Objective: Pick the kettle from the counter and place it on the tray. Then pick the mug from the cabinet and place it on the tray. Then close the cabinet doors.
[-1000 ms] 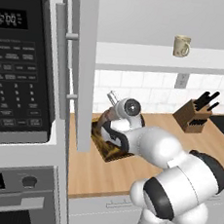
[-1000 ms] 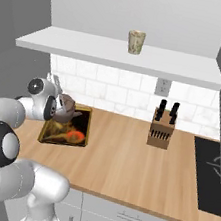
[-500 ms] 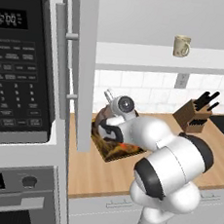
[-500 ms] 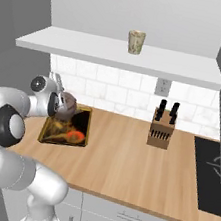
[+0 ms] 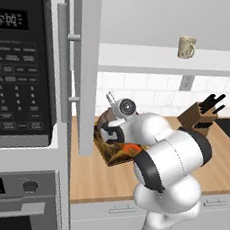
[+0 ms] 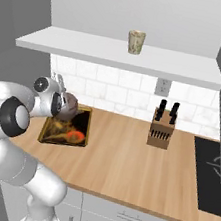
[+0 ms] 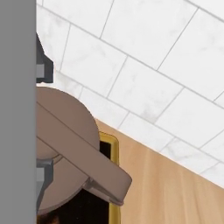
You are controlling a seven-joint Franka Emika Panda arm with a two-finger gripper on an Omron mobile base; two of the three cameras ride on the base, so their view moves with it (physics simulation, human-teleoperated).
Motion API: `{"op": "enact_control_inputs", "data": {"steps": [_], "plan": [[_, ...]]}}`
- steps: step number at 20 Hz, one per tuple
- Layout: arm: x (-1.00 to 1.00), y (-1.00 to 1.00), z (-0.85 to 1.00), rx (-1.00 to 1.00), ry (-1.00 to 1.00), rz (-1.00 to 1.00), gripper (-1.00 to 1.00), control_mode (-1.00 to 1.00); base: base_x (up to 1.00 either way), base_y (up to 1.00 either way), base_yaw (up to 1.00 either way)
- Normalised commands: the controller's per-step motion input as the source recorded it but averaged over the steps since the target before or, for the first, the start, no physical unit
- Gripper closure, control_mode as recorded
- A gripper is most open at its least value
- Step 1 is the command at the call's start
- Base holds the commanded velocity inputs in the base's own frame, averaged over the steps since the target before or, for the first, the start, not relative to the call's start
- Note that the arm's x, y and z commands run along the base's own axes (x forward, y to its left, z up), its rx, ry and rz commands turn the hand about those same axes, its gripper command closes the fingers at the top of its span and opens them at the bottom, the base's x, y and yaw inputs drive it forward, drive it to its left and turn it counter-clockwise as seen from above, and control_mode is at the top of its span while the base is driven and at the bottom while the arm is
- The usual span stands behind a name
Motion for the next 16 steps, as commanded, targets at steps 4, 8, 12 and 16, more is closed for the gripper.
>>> {"op": "enact_control_inputs", "data": {"steps": [4, 8, 12, 16], "plan": [[0.13, 0.0, -0.18, 0.0, 0.0, 0.0, 1.0, -1.0, 0.0, 0.0, 0.0], [0.2, 0.0, -0.12, 0.0, 0.01, 0.0, 1.0, -1.0, 0.0, 0.0, 0.0], [0.18, 0.0, -0.14, 0.0, 0.0, 0.0, 1.0, -1.0, 0.0, 0.0, 0.0], [0.07, 0.02, -0.11, 0.0, 0.03, 0.0, 1.0, -1.0, 0.0, 0.0, 0.0]]}}
